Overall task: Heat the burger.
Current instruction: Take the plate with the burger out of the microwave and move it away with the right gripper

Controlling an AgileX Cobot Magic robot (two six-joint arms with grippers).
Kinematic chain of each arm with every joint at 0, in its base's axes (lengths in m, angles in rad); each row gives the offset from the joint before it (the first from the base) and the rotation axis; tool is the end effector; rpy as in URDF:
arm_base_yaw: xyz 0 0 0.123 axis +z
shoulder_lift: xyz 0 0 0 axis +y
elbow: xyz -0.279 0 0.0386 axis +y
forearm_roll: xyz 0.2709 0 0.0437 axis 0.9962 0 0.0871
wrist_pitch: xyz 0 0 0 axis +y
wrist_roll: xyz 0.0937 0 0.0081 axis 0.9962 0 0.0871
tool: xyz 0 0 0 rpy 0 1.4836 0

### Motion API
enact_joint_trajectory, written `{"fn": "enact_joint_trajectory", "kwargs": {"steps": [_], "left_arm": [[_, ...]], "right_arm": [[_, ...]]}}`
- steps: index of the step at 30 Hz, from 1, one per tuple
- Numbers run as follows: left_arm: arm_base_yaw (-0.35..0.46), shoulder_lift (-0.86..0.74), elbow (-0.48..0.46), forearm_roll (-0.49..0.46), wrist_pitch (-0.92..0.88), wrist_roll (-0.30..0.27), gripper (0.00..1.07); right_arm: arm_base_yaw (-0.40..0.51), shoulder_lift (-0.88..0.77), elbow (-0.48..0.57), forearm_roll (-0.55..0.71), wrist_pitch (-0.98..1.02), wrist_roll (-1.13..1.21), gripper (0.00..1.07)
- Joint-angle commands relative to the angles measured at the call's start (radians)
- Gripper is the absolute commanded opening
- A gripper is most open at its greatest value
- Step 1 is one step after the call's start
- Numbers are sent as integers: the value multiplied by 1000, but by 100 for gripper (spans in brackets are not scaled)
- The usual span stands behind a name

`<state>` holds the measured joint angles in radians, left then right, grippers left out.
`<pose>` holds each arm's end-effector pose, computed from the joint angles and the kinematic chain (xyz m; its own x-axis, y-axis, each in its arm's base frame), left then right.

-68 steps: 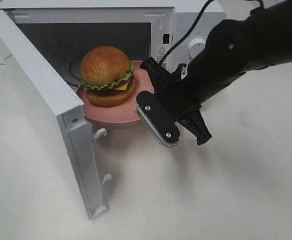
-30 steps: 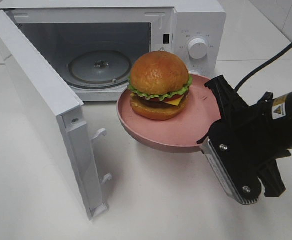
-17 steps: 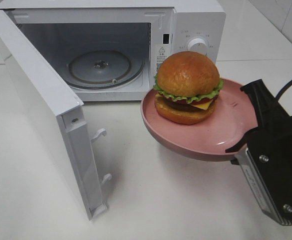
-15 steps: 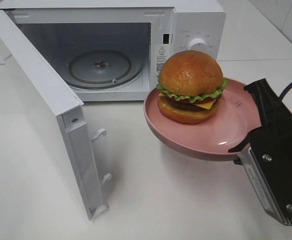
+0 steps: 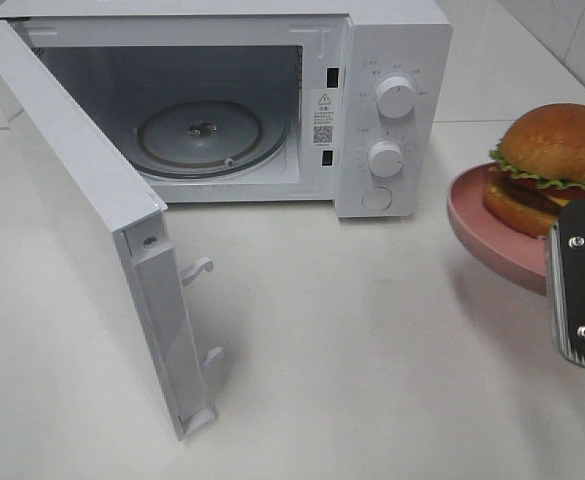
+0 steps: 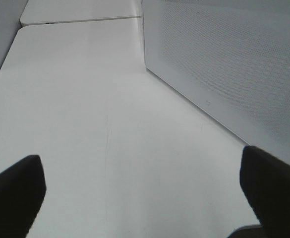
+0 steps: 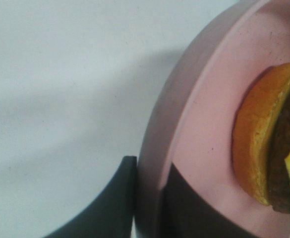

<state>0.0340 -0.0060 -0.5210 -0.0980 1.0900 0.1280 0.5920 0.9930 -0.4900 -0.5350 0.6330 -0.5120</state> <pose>0.0165 -0.0076 0.2911 -0.4509 0.0669 -0.8901 0.0807 0.9962 0.0339 0.1721 0.0815 0.2110 -0.0753 -0.9904 -0.1163 -0.7890 0.1305 -0.6004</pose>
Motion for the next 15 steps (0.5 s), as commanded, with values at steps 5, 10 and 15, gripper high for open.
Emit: {"fn": "enact_joint_trajectory", "kwargs": {"steps": [5, 10, 15], "left_arm": [[0, -4, 2, -2, -15, 0, 100], [0, -4, 2, -2, -15, 0, 100], [0, -4, 2, -2, -15, 0, 100]], "right_arm": [[-7, -19, -7, -216, 94, 369, 1], [-7, -19, -7, -275, 160, 521, 0], [-7, -19, -7, -315, 244, 682, 0]]}}
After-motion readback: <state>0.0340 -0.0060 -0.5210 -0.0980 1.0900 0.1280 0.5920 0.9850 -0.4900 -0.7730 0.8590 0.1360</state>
